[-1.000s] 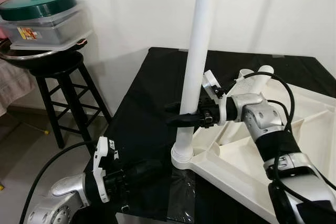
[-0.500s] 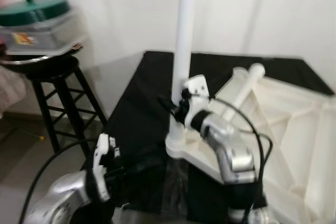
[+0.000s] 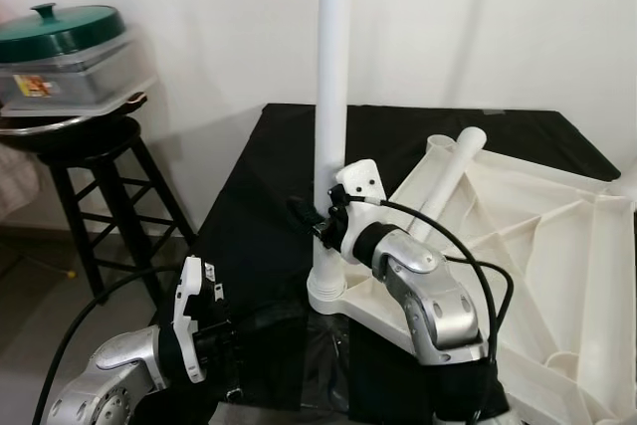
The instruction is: Building children table
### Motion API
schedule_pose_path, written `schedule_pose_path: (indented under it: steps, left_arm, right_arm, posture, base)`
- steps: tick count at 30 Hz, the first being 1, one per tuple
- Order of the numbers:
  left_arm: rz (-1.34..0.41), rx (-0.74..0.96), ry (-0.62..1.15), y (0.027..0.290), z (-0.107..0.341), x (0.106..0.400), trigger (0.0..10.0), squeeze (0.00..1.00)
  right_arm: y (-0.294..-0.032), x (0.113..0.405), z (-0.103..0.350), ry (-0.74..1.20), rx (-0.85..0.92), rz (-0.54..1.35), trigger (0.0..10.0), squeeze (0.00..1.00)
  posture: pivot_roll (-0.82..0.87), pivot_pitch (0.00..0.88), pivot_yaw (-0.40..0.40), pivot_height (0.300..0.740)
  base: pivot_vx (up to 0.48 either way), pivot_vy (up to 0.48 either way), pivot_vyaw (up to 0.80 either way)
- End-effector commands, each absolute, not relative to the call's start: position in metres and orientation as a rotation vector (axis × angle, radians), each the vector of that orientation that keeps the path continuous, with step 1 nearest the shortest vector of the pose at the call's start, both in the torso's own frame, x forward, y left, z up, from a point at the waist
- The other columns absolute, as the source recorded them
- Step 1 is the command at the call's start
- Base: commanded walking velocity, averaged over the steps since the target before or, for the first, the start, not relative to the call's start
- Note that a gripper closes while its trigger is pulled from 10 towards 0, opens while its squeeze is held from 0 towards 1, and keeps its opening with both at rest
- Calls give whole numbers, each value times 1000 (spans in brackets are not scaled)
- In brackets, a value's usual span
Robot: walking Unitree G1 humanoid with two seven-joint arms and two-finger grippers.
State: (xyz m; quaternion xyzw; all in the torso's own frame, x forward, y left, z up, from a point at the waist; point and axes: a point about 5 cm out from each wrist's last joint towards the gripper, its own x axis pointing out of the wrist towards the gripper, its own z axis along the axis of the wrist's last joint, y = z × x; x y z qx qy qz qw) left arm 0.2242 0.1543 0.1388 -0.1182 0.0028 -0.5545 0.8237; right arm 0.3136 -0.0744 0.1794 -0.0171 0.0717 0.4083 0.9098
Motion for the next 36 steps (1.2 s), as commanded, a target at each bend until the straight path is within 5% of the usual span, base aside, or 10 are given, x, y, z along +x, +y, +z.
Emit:
schedule_pose_path:
  steps: [1,3,4,16,17,29,36]
  left_arm:
    - [-1181,-251,12,154,138,225,10000,0]
    - [-1185,-252,14,153,138,225,10000,0]
    - [-1186,-252,15,153,137,226,10000,0]
    - [-1180,-245,15,151,137,224,10000,0]
    - [-1180,-244,15,151,137,224,10000,0]
    - [-1180,-247,15,150,138,223,10000,0]
    - [-1186,-253,17,150,137,223,10000,0]
  right_arm:
    - [-68,311,191,98,-30,1028,10000,1000]
    - [-80,311,202,37,-98,1219,10000,1000]
    - [-89,314,206,32,-130,1308,10000,0]
    - [-110,348,216,139,-125,1468,9569,0]
    - [-109,348,217,149,-113,1487,0,0]
    - [-113,353,213,155,-109,1530,0,0]
    - [-121,356,203,140,-208,1273,0,0]
  posture:
    - [-59,0,-8,740]
    - [-54,0,-11,740]
    - [-50,0,-12,740]
    - [-25,0,-20,740]
    - [-22,0,-19,740]
    - [-28,0,-19,740]
    - [-46,0,-33,740]
  base:
    - [0,0,0]
    - [0,0,0]
    - [0,0,0]
    - [0,0,0]
    - [0,0,0]
    - [0,0,0]
    - [0,0,0]
